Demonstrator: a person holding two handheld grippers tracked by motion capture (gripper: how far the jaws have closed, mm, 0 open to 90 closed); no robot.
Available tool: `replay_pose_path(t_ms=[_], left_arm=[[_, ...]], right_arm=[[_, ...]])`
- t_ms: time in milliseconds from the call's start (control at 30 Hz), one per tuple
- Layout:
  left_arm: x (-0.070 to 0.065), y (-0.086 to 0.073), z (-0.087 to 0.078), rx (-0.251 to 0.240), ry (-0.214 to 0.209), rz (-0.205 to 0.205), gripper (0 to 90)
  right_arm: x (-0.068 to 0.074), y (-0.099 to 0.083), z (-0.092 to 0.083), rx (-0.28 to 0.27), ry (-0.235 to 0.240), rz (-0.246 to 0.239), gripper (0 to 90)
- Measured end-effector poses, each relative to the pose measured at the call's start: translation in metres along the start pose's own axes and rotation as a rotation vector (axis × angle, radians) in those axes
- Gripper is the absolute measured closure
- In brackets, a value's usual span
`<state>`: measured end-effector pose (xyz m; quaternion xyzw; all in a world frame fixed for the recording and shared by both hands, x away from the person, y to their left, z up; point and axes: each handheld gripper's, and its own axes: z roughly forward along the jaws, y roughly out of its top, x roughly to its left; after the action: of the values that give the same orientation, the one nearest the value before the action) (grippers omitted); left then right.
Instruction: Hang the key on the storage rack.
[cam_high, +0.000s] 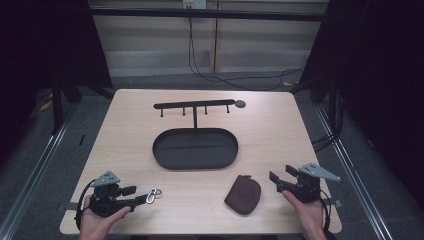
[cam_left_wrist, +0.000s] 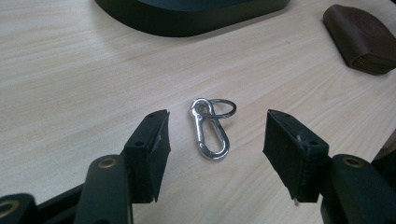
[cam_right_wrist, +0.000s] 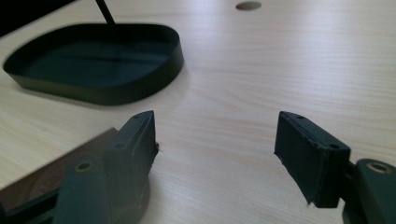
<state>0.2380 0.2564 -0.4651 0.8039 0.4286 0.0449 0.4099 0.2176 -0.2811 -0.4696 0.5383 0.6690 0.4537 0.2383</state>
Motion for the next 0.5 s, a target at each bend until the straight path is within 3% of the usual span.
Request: replay_pose_path(t_ms=[100,233,500], left_arm=[[-0.001,0.0004,0.0006,0.005,-0.002,0.006,44.1],[-0.0051,0.0011,0.0001,0.008,-0.001,0.025,47.0],[-0.0075,0.0074,0.0003,0.017,-0.002,0.052,57.1]], right_arm=[[0.0006,-0.0012,-0.0039,0.013,0.031,0.036,27.1],[-0.0015,-0.002,-0.005,0.025,0.036,0.053,25.2],[-0.0018,-0.0029,-0.0045,0.057,0.043,0.054,24.7]])
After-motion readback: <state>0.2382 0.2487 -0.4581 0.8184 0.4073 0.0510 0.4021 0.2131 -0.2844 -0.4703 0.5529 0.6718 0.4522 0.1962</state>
